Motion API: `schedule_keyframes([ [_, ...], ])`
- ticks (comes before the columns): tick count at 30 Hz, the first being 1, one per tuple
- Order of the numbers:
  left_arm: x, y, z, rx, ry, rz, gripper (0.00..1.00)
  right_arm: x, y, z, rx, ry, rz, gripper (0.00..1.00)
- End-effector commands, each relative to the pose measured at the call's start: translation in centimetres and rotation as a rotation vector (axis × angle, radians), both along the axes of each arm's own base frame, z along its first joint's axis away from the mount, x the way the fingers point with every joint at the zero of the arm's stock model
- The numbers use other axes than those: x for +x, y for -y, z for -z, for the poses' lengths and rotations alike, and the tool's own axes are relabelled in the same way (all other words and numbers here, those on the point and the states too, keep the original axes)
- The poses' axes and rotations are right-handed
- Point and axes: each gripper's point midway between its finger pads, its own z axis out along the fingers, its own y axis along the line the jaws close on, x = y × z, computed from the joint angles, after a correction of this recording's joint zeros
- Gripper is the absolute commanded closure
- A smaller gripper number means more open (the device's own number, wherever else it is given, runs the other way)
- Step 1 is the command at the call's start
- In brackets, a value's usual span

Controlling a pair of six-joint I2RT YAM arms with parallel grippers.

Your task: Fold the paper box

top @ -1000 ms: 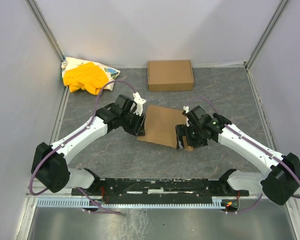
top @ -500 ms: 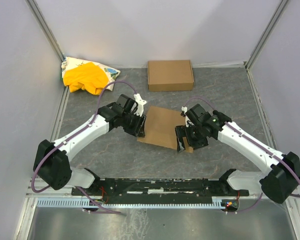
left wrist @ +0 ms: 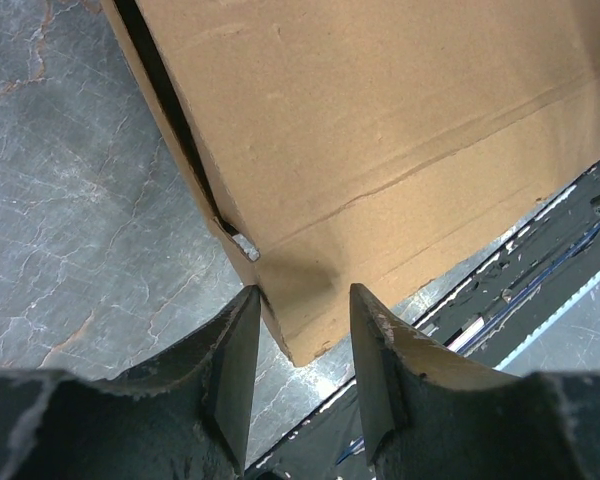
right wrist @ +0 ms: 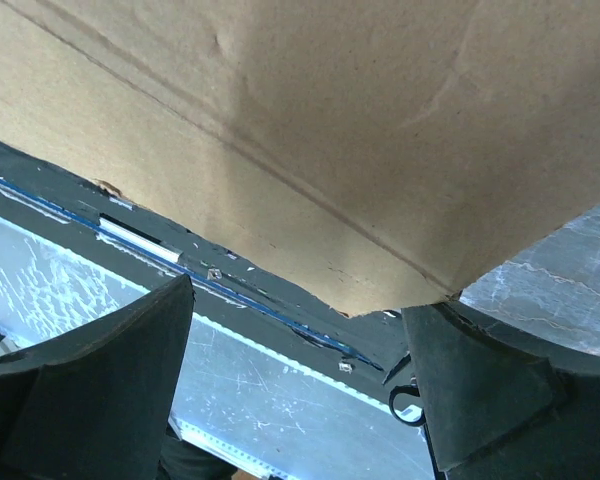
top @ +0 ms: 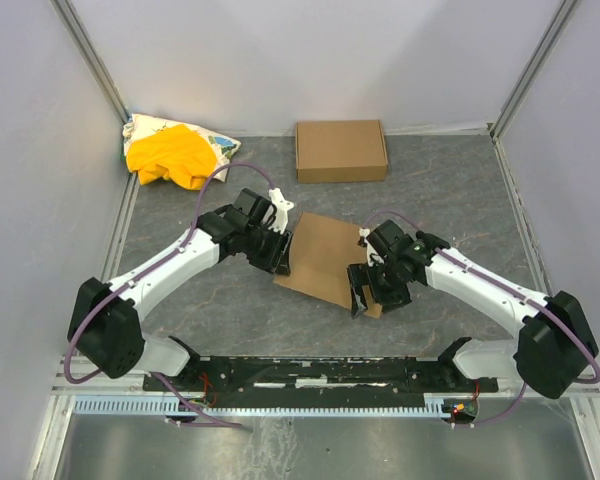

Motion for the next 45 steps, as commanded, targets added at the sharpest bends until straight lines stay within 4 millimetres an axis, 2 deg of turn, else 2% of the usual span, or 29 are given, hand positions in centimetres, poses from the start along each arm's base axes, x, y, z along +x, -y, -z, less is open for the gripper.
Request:
schedule_keyframes([
  [1, -0.9, 0.8, 0.2, -0.032, -0.043, 0.042, 0.52, 1.3, -2.4, -0.5, 0.1, 0.046, -0.012, 0.09],
  [10, -1.4, 0.5, 1.2, -0.019, -0.071, 0.037, 0.49, 1.9, -1.2, -0.4, 0.042, 0.086, -0.003, 0.02],
  [14, -1.7, 0.3, 1.7, -0.009, -0.082, 0.032, 0.48, 2.3, -0.5, -1.0, 0.017, 0.134, 0.015, 0.01],
  [24, -1.0, -0.3, 0.2, 0.018, -0.041, 0.01, 0.49, 2.8, -0.2, -3.3, 0.019, 0.184, 0.018, 0.01],
  [30, 0.6, -2.3, -1.4, 0.122, 0.05, -0.051, 0.49, 4.0, 1.6, -4.1, -0.073, 0.261, 0.044, 0.01],
  [35, 1.6, -3.6, -1.9, 0.175, 0.11, -0.117, 0.53, 5.1, 3.2, -4.7, -0.152, 0.334, 0.088, 0.01],
  [38, 2.4, -3.9, -2.7, 0.165, 0.161, -0.168, 0.53, 5.5, 3.4, -5.5, -0.138, 0.378, 0.097, 0.01],
  [42, 3.1, -2.7, -5.3, 0.047, 0.235, -0.2, 0.51, 5.7, 2.6, -7.0, -0.078, 0.418, 0.061, 0.01],
  [45, 3.4, -1.4, -7.8, -0.072, 0.305, -0.19, 0.48, 5.6, 1.7, -8.8, 0.011, 0.523, 0.001, 0.01],
])
